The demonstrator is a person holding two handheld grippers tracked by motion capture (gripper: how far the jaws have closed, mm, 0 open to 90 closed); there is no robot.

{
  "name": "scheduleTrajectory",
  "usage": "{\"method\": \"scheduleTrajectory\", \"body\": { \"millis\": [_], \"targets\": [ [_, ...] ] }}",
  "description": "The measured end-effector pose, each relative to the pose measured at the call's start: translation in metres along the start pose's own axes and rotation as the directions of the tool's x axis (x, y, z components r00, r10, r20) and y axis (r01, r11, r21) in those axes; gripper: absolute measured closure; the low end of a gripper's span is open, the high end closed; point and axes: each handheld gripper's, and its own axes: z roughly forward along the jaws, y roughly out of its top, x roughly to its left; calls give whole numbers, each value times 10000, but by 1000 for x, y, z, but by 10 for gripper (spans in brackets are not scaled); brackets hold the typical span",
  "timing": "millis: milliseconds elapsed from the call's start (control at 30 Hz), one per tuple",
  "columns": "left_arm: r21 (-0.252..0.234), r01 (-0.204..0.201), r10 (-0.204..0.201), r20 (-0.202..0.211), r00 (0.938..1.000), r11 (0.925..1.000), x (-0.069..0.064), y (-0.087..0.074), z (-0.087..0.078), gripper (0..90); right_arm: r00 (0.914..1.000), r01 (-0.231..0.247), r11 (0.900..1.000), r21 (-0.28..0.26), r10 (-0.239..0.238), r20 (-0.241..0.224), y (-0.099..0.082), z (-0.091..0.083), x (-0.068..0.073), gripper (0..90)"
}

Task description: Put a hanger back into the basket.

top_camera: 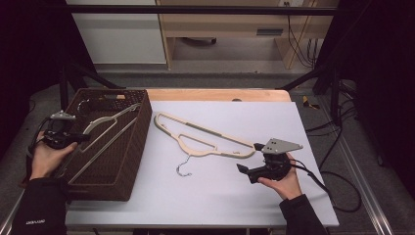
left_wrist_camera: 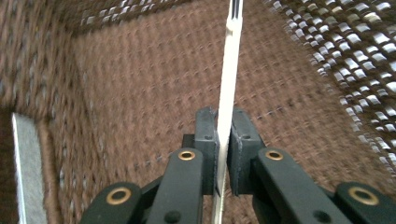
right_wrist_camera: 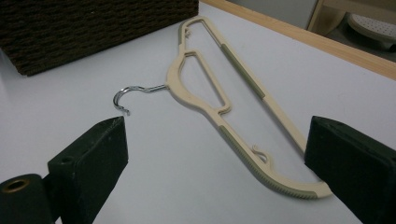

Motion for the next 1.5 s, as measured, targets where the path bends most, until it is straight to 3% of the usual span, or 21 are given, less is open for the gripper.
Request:
{"method": "scheduleTrajectory", "body": {
  "millis": [33,67,100,200,333,433,500,567,600,633,667,733,767,800,833,900,1000,1033,1167,1233,1500],
  "targets": [
    [-120,386,-384,169,9991,9992,4,-4,-2,829,10000,-1,10000,-8,1,-2,0,0,0,64],
    [-120,386,-384,169,9991,9992,4,-4,-2,826,10000,9,10000,7,-9,0,0,0,0,64],
    [94,498,-496,-223,9985,9987,4,-5,-3,819,10000,11,10000,31,-11,7,0,1,0,64],
    [302,658,-640,-558,9964,9974,6,-7,-4,742,10000,-23,10000,65,23,-10,-1,2,1,64],
    [-409,1374,-1401,-720,9875,9897,11,-18,-14,662,10000,-34,10000,54,34,-4,-1,2,1,64],
    [-771,1276,-1340,-841,9874,9888,10,-24,-26,569,10000,-12,10000,40,12,-24,-1,2,0,64],
    [-1580,1316,-1463,-850,9856,9786,4,-26,-41,527,10000,-41,10000,67,41,-14,-1,2,1,64],
    [-1839,1299,-1457,-751,9865,9743,1,-27,-45,504,10000,-46,10000,63,46,-16,-1,2,1,64],
    [-2081,1227,-1400,-708,9876,9704,-3,-27,-50,477,10000,-32,10000,57,32,-6,-1,2,1,64],
    [-2655,1158,-1327,-466,9901,9571,-14,-27,-58,434,10000,-6,10000,29,6,-17,-1,2,0,64],
    [-2655,1158,-1327,-466,9901,9571,-14,-27,-58,411,10000,-6,10000,29,6,-17,-1,2,0,64],
    [-3417,1108,-1145,94,9934,9333,-32,-27,-66,350,10000,-51,10000,-77,51,11,0,0,0,64],
    [-3417,1108,-1145,94,9934,9333,-32,-27,-66,329,10000,-60,9999,-105,61,28,0,0,0,63],
    [-3738,958,-869,406,9954,9225,-47,-25,-69,309,10000,-30,9999,-136,31,32,0,-1,0,63],
    [-3738,958,-869,406,9954,9225,-47,-25,-69,282,10000,-45,9998,-176,46,55,0,-1,0,62],
    [-4112,865,-430,1139,9926,9074,-67,-23,-69,229,9999,-57,9997,-242,60,119,1,-2,0,59],
    [-4285,743,-146,1411,9899,9005,-81,-22,-67,177,9999,-44,9995,-308,49,165,1,-2,-1,58],
    [-4485,781,59,1829,9831,8904,-96,-21,-64,160,9998,-35,9993,-363,43,212,1,-3,-1,58],
    [-4672,595,522,2226,9735,8821,-116,-20,-60,124,9996,-2,9991,-431,15,294,1,-3,-1,57],
    [-4611,351,816,2307,9696,8867,-134,-20,-55,103,9994,47,9989,-463,-32,331,1,-3,-1,63],
    [-4552,-142,1484,2604,9540,8903,-159,-19,-50,84,9996,-59,9993,-373,70,278,-2,2,-1,68]
  ]
}}
